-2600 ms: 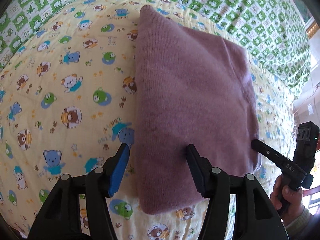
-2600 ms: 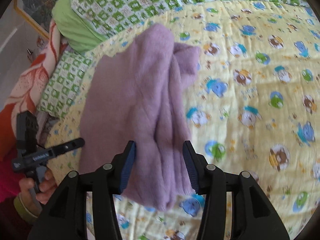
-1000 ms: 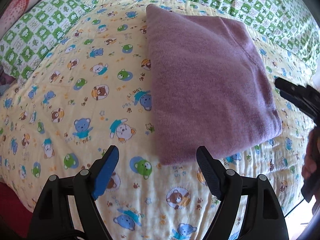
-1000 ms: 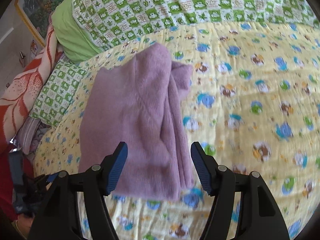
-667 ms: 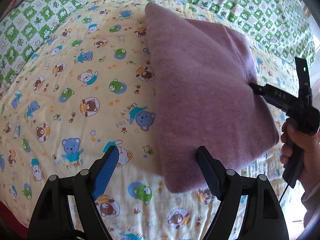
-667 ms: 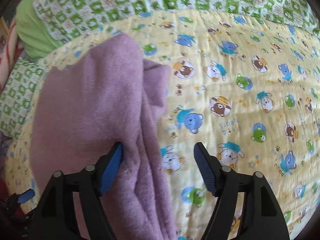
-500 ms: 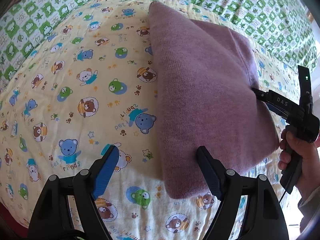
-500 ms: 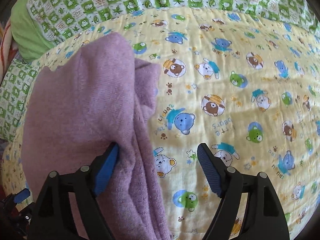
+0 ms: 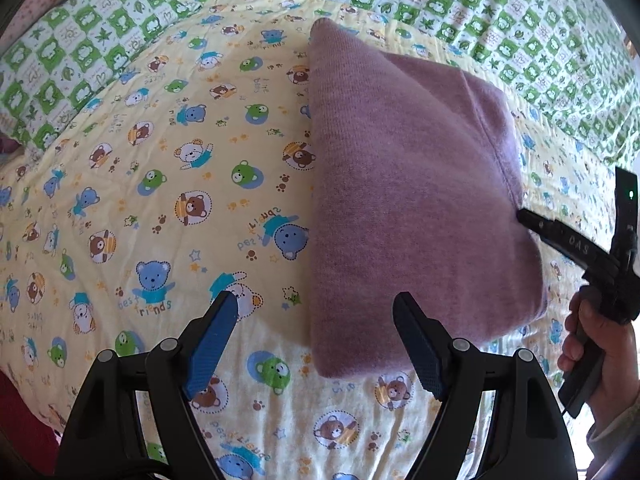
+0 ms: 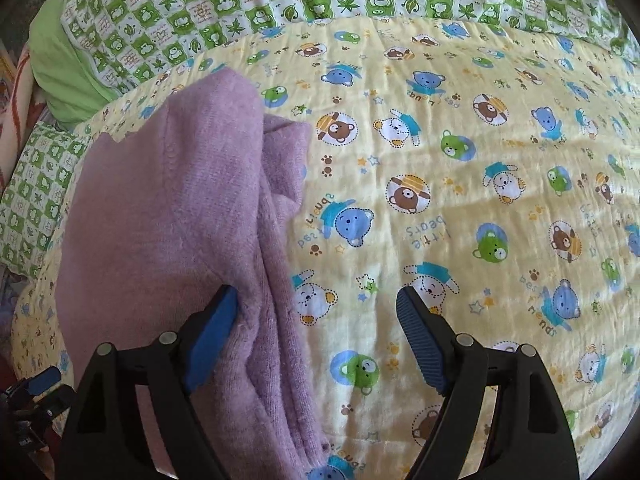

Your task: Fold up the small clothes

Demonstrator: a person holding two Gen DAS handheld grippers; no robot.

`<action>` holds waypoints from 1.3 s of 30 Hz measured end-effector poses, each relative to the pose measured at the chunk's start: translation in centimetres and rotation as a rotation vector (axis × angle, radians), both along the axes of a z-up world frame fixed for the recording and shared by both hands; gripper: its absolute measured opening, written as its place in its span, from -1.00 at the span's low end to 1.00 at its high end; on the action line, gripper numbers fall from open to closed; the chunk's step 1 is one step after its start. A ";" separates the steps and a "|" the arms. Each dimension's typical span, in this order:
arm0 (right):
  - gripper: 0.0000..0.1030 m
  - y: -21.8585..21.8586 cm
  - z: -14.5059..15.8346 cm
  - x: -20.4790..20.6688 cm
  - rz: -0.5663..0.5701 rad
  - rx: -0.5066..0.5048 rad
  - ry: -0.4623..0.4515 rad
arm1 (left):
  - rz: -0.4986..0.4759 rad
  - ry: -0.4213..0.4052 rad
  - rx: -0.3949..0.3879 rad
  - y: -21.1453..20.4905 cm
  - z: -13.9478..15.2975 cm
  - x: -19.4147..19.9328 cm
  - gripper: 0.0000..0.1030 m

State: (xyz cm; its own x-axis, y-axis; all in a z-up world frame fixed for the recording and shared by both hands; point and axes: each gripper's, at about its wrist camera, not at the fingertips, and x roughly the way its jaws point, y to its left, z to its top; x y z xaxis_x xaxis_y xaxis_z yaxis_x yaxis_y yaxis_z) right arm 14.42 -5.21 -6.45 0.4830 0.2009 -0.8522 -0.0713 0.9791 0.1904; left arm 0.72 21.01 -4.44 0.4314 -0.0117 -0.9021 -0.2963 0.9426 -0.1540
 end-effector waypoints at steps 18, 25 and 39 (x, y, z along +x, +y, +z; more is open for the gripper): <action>0.58 -0.4 2.6 -9.9 0.204 0.179 -0.037 | 0.061 -0.026 0.086 -4.8 -0.6 -5.9 0.56; 0.61 -0.4 2.3 -12.9 0.274 0.189 -0.056 | 0.053 -0.032 0.100 -5.0 -1.1 -7.7 0.56; 0.84 1.5 5.0 -16.1 0.396 0.112 -0.212 | -0.050 -0.181 0.225 -6.8 2.5 -8.6 0.63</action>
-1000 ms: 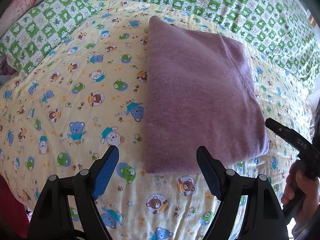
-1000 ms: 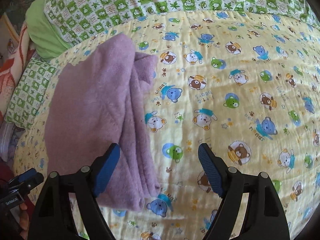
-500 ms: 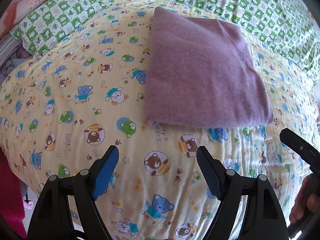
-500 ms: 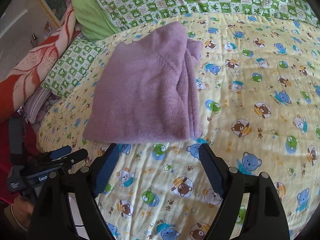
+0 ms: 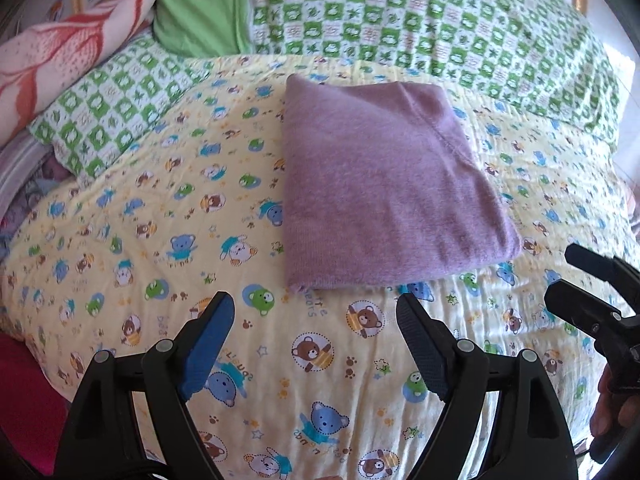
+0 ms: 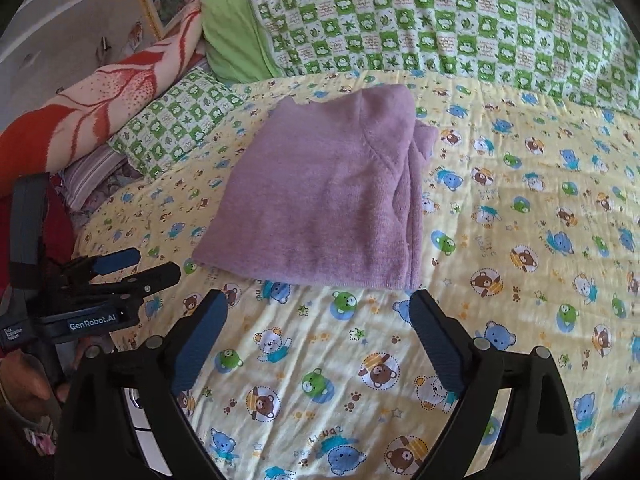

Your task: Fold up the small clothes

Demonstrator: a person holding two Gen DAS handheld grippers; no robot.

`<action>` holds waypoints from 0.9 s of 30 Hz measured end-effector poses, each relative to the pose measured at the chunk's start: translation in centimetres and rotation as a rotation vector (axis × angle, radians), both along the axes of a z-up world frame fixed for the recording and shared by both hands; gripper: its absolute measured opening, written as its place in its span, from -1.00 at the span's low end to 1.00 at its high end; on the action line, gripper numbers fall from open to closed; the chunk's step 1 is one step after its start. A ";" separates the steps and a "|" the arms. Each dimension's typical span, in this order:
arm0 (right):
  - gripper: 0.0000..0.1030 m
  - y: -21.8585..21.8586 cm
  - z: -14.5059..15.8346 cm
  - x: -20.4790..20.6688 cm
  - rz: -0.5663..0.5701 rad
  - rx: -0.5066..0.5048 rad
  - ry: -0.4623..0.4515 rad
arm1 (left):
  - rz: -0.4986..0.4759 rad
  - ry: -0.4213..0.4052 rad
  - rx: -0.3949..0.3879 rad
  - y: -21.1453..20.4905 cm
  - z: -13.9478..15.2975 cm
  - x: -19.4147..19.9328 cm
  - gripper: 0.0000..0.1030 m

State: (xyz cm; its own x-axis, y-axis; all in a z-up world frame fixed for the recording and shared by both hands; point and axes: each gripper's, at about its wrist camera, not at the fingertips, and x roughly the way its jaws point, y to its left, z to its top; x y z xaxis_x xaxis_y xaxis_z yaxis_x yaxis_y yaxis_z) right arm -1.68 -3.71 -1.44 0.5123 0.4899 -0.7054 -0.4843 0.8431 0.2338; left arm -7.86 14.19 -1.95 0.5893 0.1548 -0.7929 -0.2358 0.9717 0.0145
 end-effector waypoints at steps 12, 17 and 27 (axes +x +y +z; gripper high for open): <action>0.91 1.2 -0.3 0.9 -0.015 -0.035 -0.004 | -0.008 0.029 0.007 1.1 -0.8 2.3 0.63; 0.91 1.4 -0.7 1.5 -0.022 -0.041 0.005 | -0.008 0.033 0.012 1.3 -1.0 3.1 0.64; 0.91 2.3 -0.9 2.5 -0.009 -0.054 -0.006 | -0.016 0.032 0.029 1.4 -1.3 3.8 0.64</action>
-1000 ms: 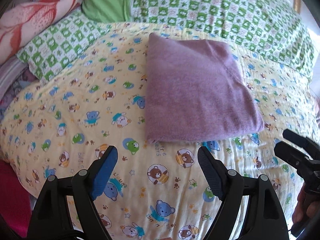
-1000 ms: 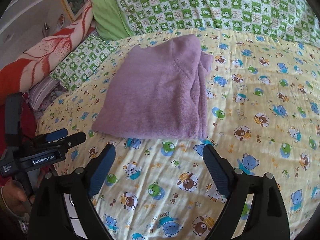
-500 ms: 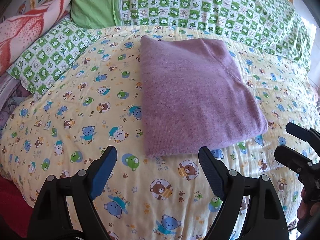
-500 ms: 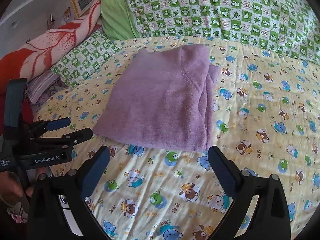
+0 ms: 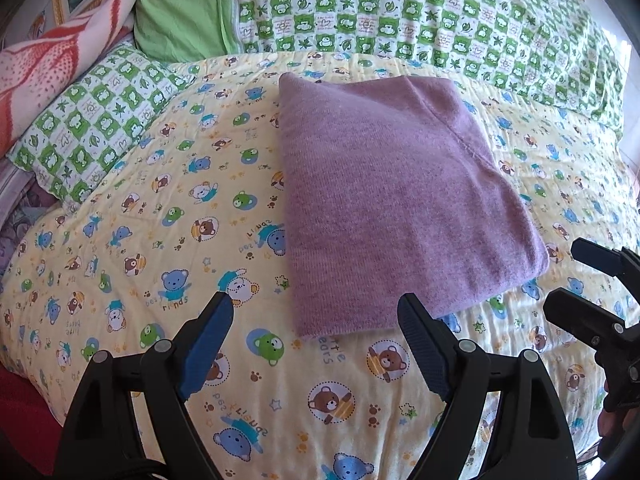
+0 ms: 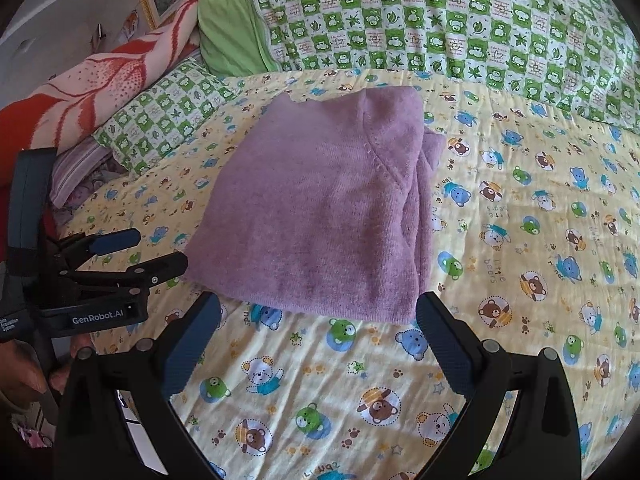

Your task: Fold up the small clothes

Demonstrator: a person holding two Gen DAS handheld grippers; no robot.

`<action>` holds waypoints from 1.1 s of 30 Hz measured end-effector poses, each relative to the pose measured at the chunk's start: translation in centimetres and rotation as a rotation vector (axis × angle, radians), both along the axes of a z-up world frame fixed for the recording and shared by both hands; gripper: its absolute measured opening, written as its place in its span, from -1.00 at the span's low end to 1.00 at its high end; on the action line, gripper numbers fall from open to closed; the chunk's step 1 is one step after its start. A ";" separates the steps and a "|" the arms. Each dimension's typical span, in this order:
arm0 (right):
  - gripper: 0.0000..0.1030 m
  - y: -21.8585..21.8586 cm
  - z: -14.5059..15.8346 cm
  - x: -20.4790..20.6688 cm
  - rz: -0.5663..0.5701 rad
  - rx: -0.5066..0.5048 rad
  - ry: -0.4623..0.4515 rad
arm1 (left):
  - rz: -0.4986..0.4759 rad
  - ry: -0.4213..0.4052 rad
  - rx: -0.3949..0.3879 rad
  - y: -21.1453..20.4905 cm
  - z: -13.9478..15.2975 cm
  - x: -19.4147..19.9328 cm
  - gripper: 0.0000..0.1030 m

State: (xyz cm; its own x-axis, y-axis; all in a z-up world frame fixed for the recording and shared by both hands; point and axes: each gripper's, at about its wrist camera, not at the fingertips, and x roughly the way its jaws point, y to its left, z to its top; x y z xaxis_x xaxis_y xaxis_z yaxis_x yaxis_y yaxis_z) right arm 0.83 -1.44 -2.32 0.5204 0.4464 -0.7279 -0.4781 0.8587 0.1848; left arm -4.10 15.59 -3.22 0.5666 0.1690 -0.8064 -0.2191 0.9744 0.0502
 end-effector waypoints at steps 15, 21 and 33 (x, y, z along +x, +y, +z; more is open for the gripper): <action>0.91 1.2 -0.4 1.1 0.016 -0.016 0.005 | -0.015 0.015 -0.009 0.5 -0.3 0.8 0.65; 0.91 1.3 -0.3 1.5 0.012 -0.018 -0.002 | -0.026 0.010 -0.003 0.5 -0.2 1.4 0.65; 0.91 1.2 0.0 3.1 -0.012 -0.011 -0.011 | -0.025 0.002 0.000 1.0 0.1 2.6 0.65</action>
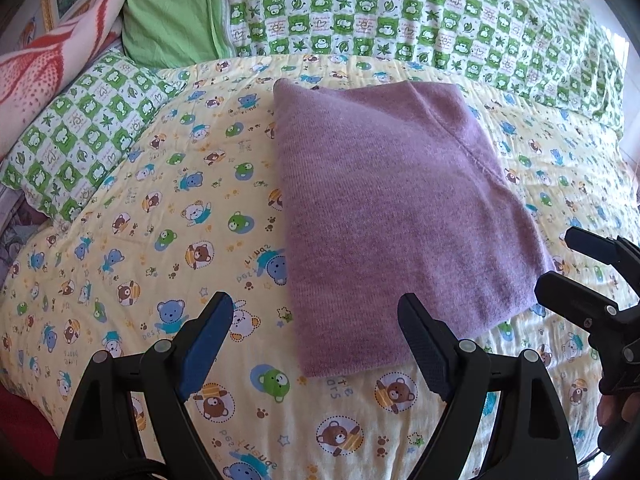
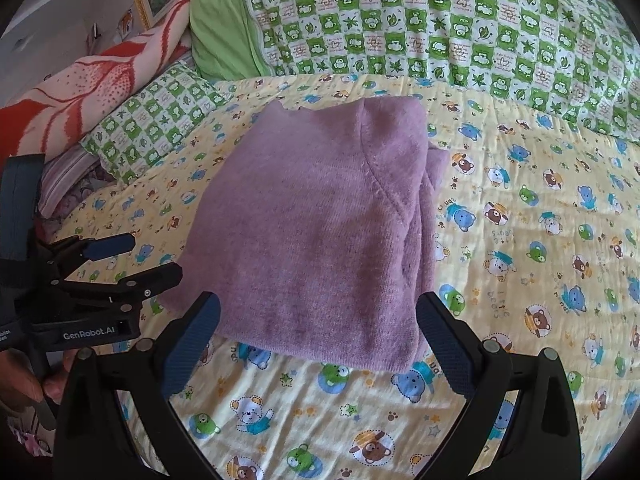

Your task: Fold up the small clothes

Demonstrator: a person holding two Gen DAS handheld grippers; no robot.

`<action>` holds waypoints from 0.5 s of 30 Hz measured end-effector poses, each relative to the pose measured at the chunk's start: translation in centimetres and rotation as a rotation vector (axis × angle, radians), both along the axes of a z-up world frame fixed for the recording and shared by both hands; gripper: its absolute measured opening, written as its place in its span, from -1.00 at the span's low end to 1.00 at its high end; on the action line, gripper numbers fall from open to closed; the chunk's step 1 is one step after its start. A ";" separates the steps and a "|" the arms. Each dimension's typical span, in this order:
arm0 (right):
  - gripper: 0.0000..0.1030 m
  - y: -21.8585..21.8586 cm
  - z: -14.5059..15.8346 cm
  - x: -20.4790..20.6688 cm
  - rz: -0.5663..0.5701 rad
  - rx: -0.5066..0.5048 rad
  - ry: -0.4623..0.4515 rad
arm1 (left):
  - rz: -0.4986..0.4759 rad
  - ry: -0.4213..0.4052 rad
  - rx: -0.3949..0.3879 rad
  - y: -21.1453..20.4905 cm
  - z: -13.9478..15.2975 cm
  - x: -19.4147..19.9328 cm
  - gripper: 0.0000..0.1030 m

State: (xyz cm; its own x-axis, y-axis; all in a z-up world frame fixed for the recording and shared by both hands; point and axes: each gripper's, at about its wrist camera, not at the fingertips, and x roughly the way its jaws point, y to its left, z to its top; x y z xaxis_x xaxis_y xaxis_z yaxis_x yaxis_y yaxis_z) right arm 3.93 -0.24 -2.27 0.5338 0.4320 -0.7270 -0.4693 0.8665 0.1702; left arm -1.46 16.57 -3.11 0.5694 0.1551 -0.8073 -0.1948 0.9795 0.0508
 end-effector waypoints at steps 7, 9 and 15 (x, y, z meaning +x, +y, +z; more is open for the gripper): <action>0.91 0.2 0.3 0.7 -0.003 0.006 -0.006 | 0.009 -0.001 0.003 0.2 0.2 0.4 0.65; 0.91 0.3 0.3 0.8 -0.002 0.007 -0.005 | 0.010 0.001 0.000 0.2 0.2 0.7 0.65; 0.91 0.4 0.5 1.0 0.000 0.010 -0.008 | 0.012 0.000 0.003 0.3 0.4 1.0 0.65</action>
State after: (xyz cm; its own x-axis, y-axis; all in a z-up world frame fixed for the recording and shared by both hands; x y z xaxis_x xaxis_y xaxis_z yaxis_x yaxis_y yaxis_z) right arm 4.96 0.12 -1.82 0.5393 0.4394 -0.7183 -0.4707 0.8647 0.1756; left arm -0.50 16.84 -2.76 0.5675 0.1638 -0.8069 -0.2061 0.9771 0.0534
